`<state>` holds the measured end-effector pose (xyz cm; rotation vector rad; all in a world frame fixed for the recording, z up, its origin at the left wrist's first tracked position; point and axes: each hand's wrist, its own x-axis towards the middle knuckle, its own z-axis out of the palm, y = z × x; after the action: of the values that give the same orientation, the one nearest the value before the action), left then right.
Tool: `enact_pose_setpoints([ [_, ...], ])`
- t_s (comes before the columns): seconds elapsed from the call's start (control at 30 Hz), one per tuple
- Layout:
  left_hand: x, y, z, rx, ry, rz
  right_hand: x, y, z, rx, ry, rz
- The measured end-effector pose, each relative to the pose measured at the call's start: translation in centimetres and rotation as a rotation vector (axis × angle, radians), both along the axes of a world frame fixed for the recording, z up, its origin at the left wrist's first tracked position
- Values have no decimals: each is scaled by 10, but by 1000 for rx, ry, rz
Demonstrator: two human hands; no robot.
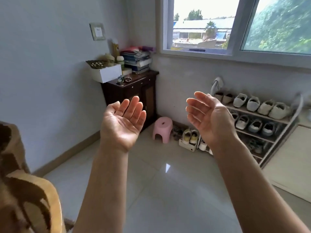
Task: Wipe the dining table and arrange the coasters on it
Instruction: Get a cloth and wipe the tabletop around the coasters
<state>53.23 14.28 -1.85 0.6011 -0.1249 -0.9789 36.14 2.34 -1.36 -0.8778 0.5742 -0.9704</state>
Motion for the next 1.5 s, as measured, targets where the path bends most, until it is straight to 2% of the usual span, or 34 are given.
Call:
enact_pose_setpoints([
  [0.2,80,-94,1,1,11,149,98,-121,10,0,16,131],
  [0.5,209,-203,-27,45,5,303,253,-248,-19,35,24,294],
  [0.87,406,-370,-24,91,7,327,469,-405,-12,-4,44,368],
  [1.2,537,-497,-55,174,48,333,620,-529,-49,89,112,378],
  [1.5,674,-654,-100,403,57,390,773,-664,-78,113,261,450],
])
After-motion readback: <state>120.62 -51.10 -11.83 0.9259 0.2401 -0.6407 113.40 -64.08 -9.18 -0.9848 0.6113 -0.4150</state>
